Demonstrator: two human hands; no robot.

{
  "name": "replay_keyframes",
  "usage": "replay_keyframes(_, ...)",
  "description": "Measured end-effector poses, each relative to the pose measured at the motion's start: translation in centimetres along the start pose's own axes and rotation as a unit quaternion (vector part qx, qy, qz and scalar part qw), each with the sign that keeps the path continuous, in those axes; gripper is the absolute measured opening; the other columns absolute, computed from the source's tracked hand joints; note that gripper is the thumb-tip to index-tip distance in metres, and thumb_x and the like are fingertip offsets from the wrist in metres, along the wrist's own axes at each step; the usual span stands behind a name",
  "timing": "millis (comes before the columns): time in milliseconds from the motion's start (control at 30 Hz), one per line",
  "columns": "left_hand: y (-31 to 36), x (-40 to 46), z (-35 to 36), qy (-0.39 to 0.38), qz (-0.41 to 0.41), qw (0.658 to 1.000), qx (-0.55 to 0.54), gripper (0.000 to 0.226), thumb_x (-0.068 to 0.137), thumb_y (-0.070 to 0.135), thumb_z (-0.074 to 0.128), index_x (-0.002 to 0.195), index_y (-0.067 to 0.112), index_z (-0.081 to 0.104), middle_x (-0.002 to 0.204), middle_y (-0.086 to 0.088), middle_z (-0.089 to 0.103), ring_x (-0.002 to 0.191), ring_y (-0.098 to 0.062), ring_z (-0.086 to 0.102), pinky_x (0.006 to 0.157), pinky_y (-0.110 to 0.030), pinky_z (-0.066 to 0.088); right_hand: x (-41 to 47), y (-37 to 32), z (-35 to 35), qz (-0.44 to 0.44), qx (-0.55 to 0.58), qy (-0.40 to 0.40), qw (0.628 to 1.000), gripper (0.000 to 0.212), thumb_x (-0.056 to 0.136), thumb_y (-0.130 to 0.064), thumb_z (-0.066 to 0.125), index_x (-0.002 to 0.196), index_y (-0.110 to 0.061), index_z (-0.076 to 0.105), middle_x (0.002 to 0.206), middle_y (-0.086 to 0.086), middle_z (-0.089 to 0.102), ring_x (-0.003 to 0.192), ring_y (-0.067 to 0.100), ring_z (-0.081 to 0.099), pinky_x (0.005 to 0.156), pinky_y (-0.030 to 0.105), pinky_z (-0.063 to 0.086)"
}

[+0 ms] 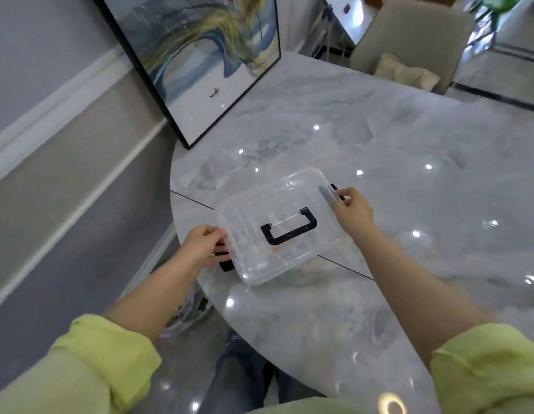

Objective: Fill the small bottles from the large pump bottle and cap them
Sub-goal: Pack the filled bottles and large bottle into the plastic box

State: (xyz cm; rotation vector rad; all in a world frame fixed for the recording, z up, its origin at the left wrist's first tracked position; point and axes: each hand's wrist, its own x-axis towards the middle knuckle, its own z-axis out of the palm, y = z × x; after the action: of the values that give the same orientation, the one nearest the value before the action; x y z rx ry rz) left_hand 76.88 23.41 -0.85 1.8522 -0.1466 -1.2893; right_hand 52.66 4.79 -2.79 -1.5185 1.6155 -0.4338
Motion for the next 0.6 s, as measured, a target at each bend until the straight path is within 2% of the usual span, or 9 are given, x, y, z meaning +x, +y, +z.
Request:
replay_keyframes(100,2.0,1.7,0.0,-0.023,0.016,0.998,0.052,0.020,0.105,0.012,0.054,0.119,-0.001,0.059,0.109,-0.018,0.065,0.083,-0.023,0.068,0.054,-0.029,0.060,-1.3,0.5,0.0,0.026,0.004,0.043,0.999,0.047,0.098,-0.056,0.058,0.119,-0.014,0.058,0.104,0.001,0.061,0.100,0.023,0.057,0.078,0.031,0.040)
replay_keyframes(233,4.1,2.9,0.7,-0.068,0.041,0.990,0.115,0.013,0.107,0.013,0.050,0.101,0.006,0.060,0.097,-0.011,0.064,0.078,-0.019,0.065,0.049,-0.024,0.058,-3.3,2.3,-0.4,0.059,-0.064,0.082,0.993,0.045,0.102,-0.056,0.049,0.119,-0.014,0.054,0.091,-0.002,0.058,0.100,0.030,0.059,0.090,0.041,0.046)
replay_keyframes(300,4.7,3.4,1.3,-0.093,0.047,0.983,0.150,0.015,0.107,0.014,0.050,0.098,0.008,0.061,0.095,-0.010,0.066,0.077,-0.017,0.065,0.052,-0.026,0.058,-5.0,3.1,-0.7,0.073,-0.053,0.104,0.991,0.044,0.103,-0.055,0.048,0.116,-0.013,0.055,0.087,-0.004,0.055,0.096,0.028,0.053,0.085,0.039,0.042)
replay_keyframes(400,5.3,4.0,2.2,-0.118,0.055,0.973,0.188,0.018,0.106,0.016,0.051,0.114,0.005,0.063,0.105,-0.012,0.068,0.078,-0.018,0.067,0.055,-0.026,0.056,-7.5,4.2,-0.9,0.099,-0.064,0.124,0.985,0.033,0.104,-0.048,0.046,0.104,-0.015,0.051,0.094,0.000,0.056,0.093,0.027,0.049,0.080,0.036,0.037)
replay_keyframes(467,5.5,4.0,2.9,-0.139,0.058,0.964,0.218,0.020,0.106,0.017,0.052,0.118,0.004,0.062,0.104,-0.011,0.068,0.079,-0.017,0.066,0.052,-0.024,0.055,-9.0,5.3,-1.1,0.135,-0.079,0.128,0.979,0.032,0.103,-0.046,0.045,0.096,-0.015,0.050,0.092,0.004,0.059,0.092,0.032,0.053,0.078,0.039,0.041)
replay_keyframes(533,5.7,3.7,3.6,-0.163,0.051,0.955,0.241,0.016,0.106,0.016,0.052,0.112,0.004,0.061,0.097,-0.008,0.066,0.079,-0.017,0.065,0.046,-0.022,0.055,-10.2,6.1,-1.6,0.161,-0.084,0.128,0.975,0.032,0.101,-0.045,0.044,0.089,-0.016,0.048,0.086,0.004,0.057,0.089,0.033,0.056,0.075,0.039,0.045)
replay_keyframes(600,6.0,3.4,4.0,-0.181,0.036,0.947,0.262,0.011,0.105,0.014,0.053,0.103,0.006,0.060,0.093,-0.007,0.065,0.078,-0.019,0.065,0.045,-0.023,0.055,-11.0,6.3,-2.2,0.184,-0.102,0.133,0.968,0.035,0.100,-0.046,0.043,0.081,-0.018,0.046,0.082,0.002,0.056,0.086,0.031,0.055,0.073,0.037,0.042)
